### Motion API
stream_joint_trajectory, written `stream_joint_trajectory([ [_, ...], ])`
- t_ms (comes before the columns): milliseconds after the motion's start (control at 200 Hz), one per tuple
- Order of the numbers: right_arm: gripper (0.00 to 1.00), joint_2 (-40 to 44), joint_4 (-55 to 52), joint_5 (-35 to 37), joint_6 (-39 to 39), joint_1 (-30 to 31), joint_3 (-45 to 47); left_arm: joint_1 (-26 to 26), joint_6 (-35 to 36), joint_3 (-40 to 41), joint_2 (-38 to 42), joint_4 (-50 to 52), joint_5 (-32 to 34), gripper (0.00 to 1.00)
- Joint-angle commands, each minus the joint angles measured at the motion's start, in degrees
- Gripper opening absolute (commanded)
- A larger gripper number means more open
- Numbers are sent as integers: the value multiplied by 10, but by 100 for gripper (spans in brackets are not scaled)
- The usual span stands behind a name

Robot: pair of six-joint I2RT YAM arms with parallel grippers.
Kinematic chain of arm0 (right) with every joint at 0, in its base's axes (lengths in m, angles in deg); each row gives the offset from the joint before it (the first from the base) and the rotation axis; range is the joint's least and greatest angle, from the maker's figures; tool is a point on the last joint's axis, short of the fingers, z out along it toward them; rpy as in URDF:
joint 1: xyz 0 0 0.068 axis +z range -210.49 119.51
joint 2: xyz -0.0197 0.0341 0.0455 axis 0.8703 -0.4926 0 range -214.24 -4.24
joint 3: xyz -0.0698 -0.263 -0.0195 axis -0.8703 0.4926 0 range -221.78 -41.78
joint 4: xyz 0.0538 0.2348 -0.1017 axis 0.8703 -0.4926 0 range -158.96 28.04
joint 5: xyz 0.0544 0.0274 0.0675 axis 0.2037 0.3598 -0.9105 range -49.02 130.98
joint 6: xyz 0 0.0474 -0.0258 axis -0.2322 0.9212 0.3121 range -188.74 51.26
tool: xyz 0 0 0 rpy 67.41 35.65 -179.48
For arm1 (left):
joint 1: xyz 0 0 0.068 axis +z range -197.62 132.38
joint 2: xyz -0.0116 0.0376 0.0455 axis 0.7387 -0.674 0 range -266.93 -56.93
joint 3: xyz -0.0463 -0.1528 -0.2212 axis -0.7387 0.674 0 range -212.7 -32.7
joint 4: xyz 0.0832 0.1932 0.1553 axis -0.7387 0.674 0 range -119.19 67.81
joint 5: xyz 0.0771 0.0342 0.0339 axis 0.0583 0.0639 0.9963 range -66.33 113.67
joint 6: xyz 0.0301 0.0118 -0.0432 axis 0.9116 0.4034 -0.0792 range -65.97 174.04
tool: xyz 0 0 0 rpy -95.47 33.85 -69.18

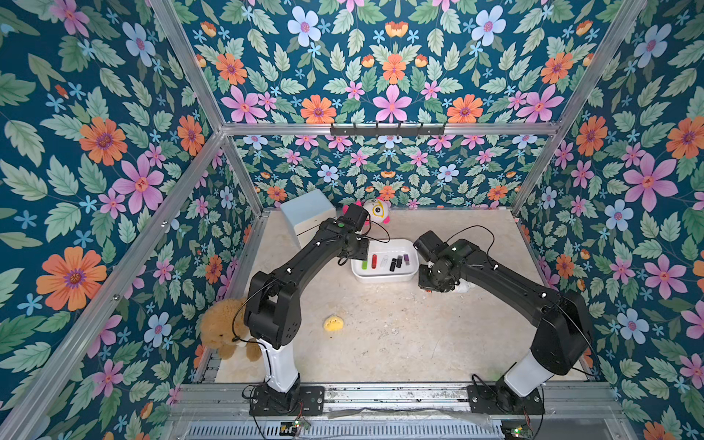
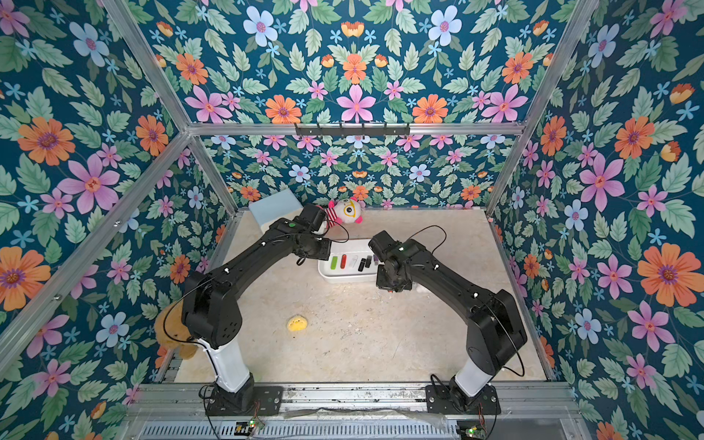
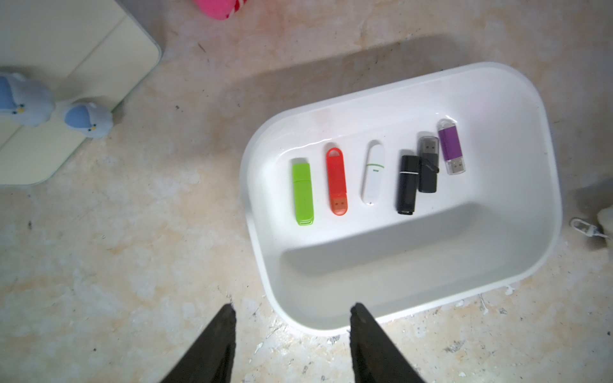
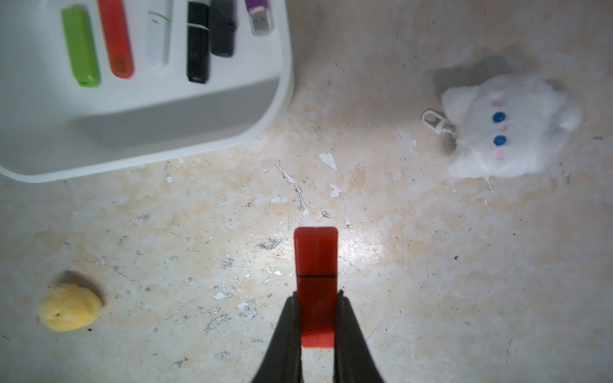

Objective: Put the usb flash drive into the storage box
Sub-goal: Place the USB flash in the storage box.

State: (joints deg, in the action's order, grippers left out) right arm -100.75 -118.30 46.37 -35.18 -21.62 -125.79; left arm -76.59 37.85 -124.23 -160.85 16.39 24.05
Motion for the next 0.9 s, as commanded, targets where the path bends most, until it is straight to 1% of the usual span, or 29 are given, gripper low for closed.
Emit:
stream_joint_trajectory([
  [0, 0, -48, -43, 9, -34, 1, -71, 9, -7, 17, 21, 7, 9, 59],
  [320, 0, -230, -73, -18, -74, 1, -302, 44, -10, 92, 98, 6, 9, 61],
  [640, 0, -410, -126, -36, -99, 0, -530, 72, -10, 155, 144, -2, -2, 62],
  [755, 0, -454, -134, -44, -103, 0, -581, 76, -8, 167, 153, -1, -3, 62],
  [895, 0, -480, -119, -52, -102, 0, -598, 82, -9, 177, 164, -2, -3, 62],
])
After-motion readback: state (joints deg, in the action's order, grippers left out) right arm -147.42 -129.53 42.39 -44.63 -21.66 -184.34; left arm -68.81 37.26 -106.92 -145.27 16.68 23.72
